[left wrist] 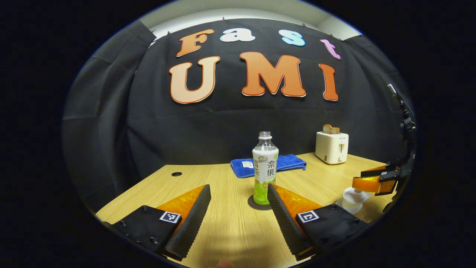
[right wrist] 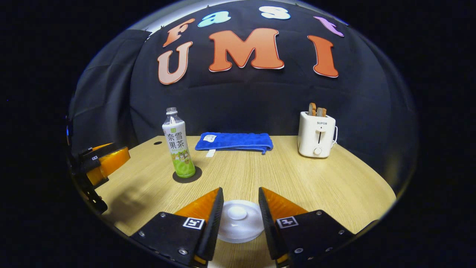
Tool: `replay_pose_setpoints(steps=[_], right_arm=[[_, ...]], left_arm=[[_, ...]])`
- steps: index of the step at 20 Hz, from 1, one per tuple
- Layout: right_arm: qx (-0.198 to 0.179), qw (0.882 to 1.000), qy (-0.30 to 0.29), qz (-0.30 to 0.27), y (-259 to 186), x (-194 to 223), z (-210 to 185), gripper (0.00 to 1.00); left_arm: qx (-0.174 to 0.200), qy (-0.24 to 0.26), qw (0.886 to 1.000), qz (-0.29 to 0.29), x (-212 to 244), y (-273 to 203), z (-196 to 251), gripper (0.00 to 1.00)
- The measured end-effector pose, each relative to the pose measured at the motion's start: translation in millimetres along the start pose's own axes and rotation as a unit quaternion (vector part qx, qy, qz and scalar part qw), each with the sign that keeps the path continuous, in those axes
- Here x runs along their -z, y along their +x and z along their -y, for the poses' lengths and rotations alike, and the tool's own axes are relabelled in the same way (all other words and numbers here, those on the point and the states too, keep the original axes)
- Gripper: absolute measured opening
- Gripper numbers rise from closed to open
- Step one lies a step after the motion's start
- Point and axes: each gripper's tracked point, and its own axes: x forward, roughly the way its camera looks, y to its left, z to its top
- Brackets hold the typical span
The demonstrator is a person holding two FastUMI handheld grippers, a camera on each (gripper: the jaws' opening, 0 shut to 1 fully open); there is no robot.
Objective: Open the teacup lid with one hand, grasp the water bottle and pour water into the teacup with the other hand; after pouring, place the water bottle on the coaster and then close the teacup lid.
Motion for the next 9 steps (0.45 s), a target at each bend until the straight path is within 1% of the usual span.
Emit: replay_pose_setpoints(steps=[2,4,5,6,7,8,9], right_arm=[[0.009,1.000,-0.010,0.016,-10,-11,4,0.64],[0.014,0.999,-0.020,0.031,-20,-18,6,0.83],[0.017,0.999,-0.023,0.038,-25,-21,9,0.88],[0.020,0.999,-0.024,0.044,-31,-24,10,0.95],[0.021,0.998,-0.022,0.048,-36,-26,12,0.97],[0.023,0.998,-0.020,0.052,-42,-28,14,0.97],[0.025,0.998,-0.021,0.060,-48,-32,17,0.97]], left_arm=[[-0.006,-0.007,1.000,0.000,-3,-5,-4,0.96],[-0.016,-0.011,1.000,-0.003,-7,-14,-10,0.98],[-0.020,-0.011,1.000,0.000,-9,-18,-12,0.96],[-0.025,-0.008,1.000,0.002,-12,-23,-15,0.98],[-0.030,0.000,1.000,0.006,-15,-29,-17,0.96],[-0.034,0.007,0.999,0.011,-19,-33,-18,0.98],[-0.037,0.010,0.999,0.016,-22,-39,-19,0.96]])
